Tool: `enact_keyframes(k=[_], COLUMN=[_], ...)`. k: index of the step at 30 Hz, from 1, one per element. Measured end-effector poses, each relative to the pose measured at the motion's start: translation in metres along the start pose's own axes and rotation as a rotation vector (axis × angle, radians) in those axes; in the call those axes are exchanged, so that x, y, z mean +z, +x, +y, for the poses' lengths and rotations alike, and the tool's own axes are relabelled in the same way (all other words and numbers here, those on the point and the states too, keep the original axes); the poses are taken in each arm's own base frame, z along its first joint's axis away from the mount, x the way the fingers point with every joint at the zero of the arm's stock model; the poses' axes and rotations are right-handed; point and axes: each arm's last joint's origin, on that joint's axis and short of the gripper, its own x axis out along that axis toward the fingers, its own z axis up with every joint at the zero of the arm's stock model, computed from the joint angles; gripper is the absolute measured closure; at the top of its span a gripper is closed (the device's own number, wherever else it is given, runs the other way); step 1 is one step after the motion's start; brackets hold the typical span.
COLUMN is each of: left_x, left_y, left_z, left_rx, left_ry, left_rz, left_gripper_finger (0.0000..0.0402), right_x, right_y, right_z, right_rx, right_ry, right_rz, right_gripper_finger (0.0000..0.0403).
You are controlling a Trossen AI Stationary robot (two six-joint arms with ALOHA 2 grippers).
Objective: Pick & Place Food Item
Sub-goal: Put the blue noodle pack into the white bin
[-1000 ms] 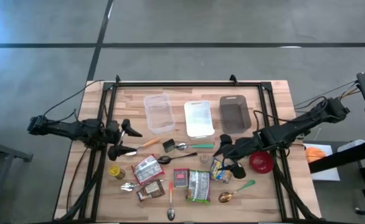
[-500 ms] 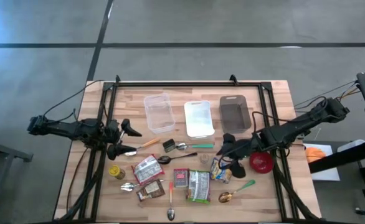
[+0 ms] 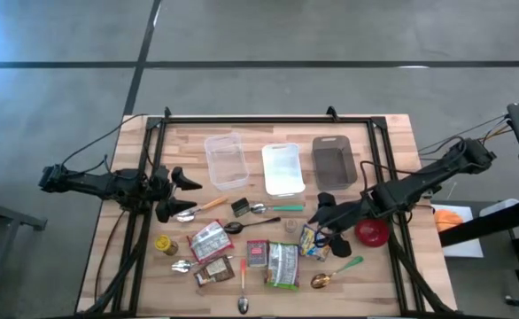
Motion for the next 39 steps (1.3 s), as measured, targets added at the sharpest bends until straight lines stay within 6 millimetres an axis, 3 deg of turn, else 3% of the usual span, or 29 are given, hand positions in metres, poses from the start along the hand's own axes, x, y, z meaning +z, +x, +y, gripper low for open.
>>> enact_keyframes(k=[7, 17, 25, 33, 39], left_x=[0.000, 0.000, 0.000, 0.000, -0.001], left_y=[0.000, 0.000, 0.000, 0.000, 0.000], left_z=[0.000, 0.000, 0.000, 0.000, 0.000], left_rx=[0.001, 0.000, 0.000, -0.001, 0.001], left_ry=[-0.059, -0.063, -0.067, -0.067, -0.066], left_rz=[0.000, -0.001, -0.001, 0.000, 0.010], left_gripper_finger=[0.0039, 0.0039, 0.0039, 0.0039, 0.0039], right_x=[0.008, 0.016, 0.026, 0.040, 0.045], right_y=[-0.006, 0.031, 0.054, 0.077, 0.082], right_z=[0.017, 0.033, 0.040, 0.044, 0.046], right_rx=[-0.034, -0.105, -0.221, -0.264, -0.223], right_ry=[0.053, 0.156, 0.151, 0.144, 0.170], right_rz=[0.074, 0.238, 0.431, 0.497, 0.527], right_gripper_finger=[0.0170, 0.0232, 0.0235, 0.0232, 0.0188])
